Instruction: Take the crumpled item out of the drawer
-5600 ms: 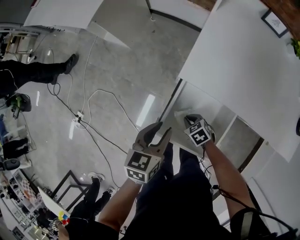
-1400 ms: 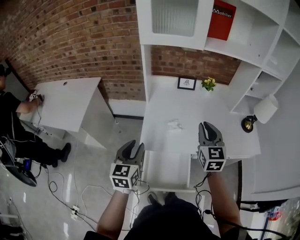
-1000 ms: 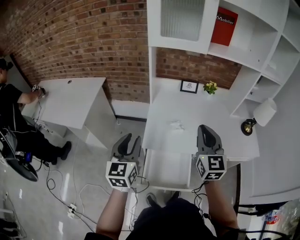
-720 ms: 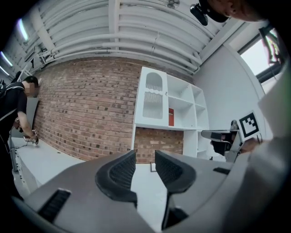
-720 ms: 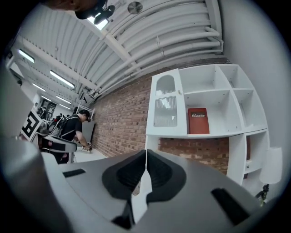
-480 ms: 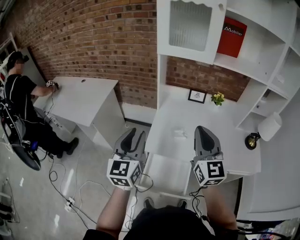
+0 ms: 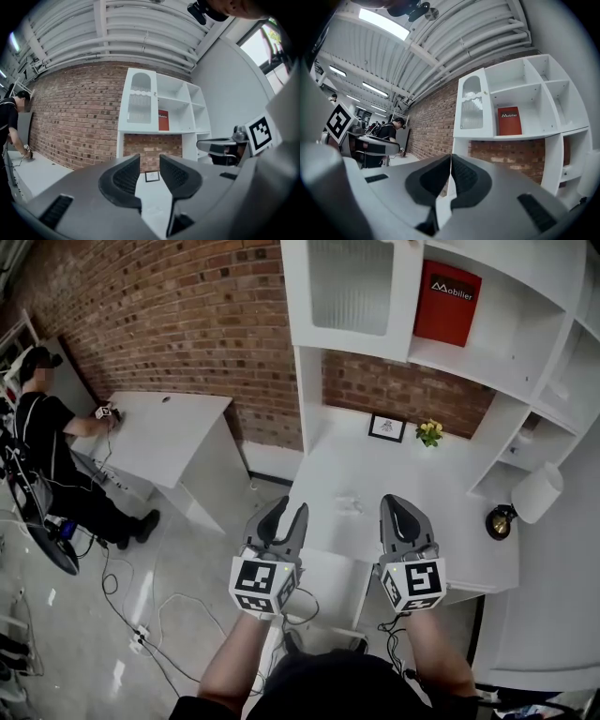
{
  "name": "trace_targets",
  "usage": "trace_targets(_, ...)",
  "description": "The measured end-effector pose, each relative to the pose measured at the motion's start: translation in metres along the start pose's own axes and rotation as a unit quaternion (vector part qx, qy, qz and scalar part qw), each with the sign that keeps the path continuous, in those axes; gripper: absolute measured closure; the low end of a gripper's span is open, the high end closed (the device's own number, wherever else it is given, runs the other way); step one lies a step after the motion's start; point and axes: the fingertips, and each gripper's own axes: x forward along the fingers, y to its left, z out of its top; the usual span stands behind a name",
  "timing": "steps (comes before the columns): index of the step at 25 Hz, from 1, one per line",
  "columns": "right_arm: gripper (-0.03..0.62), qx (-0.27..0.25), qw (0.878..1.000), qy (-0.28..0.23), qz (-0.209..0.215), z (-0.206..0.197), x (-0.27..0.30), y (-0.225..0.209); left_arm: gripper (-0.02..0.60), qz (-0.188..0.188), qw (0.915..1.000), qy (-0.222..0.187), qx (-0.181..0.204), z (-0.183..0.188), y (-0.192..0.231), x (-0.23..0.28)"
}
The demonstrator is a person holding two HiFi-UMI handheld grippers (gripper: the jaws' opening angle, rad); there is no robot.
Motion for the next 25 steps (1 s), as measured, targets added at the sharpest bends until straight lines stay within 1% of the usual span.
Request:
trace_targets(3,0.589,0.002,1.000,0.003,0.004,-0.005,-0.002,-0.004,0.453,0.008,0.9999,0.006,-0.002,-0.006,-0.003,0.001)
trace_targets(7,0.589,0.007,1.000,0.006,0.009,-0.008,0.001,-0.006,0.453,0.022,0.9997,0.002,-0.002,-0.001,0.002,0.000)
trace_targets(10,0.589,0.011,1.000,0.002,0.010,-0.004,0.004,-0.007,0.453,0.023,0.9997,-0.003,0.007,0.006,0.005,-0.001)
trace_targets(14,0.591,0.008,1.000,-0.009,0.012,0.008,0.009,-0.005,0.453,0.031,0.9994,-0.008,0.008,0.015,0.012,-0.007)
trace_targets(18,0.591,0.002,1.000,-0.014,0.016,0.014,0.012,-0.004,0.453,0.027,0.9995,-0.011,0.007,0.016,0.010,-0.005)
trace_targets(25,0.591,0.006,1.000,-0.014,0.018,0.009,0.013,-0.008,0.453,0.025,0.9997,-0.006,0.005,0.011,0.005,0.001)
